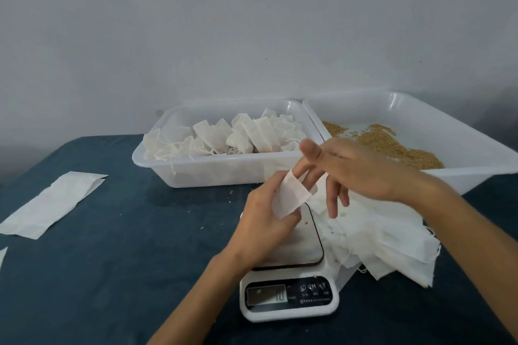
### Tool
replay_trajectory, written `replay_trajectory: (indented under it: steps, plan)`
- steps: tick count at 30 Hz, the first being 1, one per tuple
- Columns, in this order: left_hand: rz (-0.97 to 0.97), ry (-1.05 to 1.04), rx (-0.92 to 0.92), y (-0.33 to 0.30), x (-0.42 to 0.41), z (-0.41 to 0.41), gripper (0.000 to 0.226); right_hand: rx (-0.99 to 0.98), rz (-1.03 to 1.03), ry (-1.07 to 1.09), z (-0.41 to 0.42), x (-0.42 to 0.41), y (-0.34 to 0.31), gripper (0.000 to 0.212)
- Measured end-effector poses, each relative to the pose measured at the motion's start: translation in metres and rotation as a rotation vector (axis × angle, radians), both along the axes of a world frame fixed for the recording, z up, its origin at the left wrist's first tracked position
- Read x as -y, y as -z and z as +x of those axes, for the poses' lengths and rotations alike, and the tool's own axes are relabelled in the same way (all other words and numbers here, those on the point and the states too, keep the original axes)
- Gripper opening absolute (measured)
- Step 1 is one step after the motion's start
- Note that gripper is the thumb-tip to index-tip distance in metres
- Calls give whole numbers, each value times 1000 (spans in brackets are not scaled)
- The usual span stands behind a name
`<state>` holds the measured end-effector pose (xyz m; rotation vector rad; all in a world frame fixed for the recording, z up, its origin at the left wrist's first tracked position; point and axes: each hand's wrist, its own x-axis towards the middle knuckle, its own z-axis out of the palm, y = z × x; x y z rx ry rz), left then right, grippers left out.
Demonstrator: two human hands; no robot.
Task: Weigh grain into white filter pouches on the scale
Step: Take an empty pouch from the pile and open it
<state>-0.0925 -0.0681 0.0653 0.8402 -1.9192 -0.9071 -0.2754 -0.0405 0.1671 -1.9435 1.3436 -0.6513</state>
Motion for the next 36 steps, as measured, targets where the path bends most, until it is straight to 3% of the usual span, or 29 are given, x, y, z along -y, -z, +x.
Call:
replay_trajectory:
  steps: [3,6,9,11,13,19,26,32,36]
  plan:
    - [137,68,-87,1,0,-1,37,-19,-60,-1,-12,2,-24,80]
    - [230,93,-209,3,2,-1,26,0,-189,246,-58,23,-26,59]
    - [280,76,-293,6,5,-2,21,-383,-162,492,-131,58,-2,27]
    - [316,61,-342,5,5,-4,29,-744,81,538,-166,74,24,40]
    - [348,37,-368,3,6,-4,36,-887,232,532,-186,81,47,55]
    - [367,31,-377,6,8,-3,34,-914,191,528,-195,90,61,32]
    - [372,22,-392,6,10,-1,33,-1019,33,572,-215,82,18,16]
    - [373,44,-391,5,9,-2,31,-1220,120,535,-212,62,-37,28]
    - [381,30,-384,7,10,-2,31,-1177,301,399,-190,59,-37,33]
